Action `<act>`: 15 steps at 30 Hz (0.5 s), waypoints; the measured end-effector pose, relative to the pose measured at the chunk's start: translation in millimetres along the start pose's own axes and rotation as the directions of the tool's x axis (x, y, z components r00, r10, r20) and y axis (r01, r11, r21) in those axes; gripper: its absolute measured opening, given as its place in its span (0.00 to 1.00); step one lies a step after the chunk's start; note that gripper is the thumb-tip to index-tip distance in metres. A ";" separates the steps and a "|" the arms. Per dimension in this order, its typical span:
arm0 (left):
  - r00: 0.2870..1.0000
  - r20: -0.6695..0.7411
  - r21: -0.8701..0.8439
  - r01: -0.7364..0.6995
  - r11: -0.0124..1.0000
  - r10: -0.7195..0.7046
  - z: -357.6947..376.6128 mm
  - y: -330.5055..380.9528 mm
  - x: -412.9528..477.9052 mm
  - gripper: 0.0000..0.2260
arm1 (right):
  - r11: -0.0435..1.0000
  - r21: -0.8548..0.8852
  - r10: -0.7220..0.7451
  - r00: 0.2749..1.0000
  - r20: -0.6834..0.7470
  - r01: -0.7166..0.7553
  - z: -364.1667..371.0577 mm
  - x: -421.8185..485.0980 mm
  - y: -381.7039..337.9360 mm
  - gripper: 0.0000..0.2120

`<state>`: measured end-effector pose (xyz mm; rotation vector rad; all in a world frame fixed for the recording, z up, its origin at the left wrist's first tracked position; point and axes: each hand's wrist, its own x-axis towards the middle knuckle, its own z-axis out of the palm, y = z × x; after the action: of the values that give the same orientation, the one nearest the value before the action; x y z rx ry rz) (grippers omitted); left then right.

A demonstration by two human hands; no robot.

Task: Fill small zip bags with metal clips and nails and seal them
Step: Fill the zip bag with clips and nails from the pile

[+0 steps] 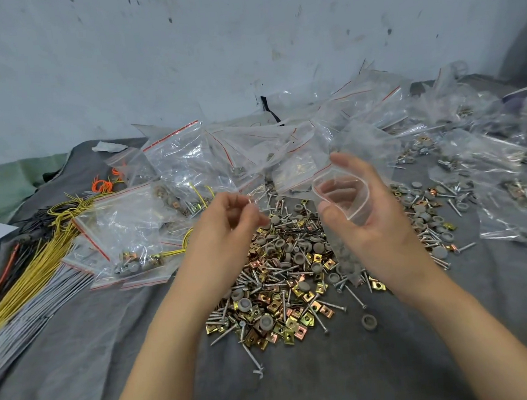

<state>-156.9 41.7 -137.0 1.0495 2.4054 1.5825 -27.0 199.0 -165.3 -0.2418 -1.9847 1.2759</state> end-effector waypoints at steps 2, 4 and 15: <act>0.998 -0.060 -0.119 -0.041 0.992 0.034 -1.9 13.4 3.3 0.04 | 1.000 -0.008 -0.002 1.000 0.013 0.002 2.6 -0.3 -0.1 0.26; 0.996 -0.089 -0.243 -0.045 0.969 0.023 -2.7 26.2 5.5 0.04 | 1.000 -0.019 -0.008 1.000 0.021 0.009 4.8 -1.2 -0.1 0.26; 0.891 0.355 -0.862 0.429 0.268 -0.284 6.4 25.3 11.0 0.06 | 0.998 -0.055 -0.016 0.999 0.028 0.018 8.8 -0.2 2.5 0.27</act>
<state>-150.1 59.0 -115.6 0.2726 1.0350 2.0827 -33.3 194.0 -169.4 -0.2348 -2.0437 1.2206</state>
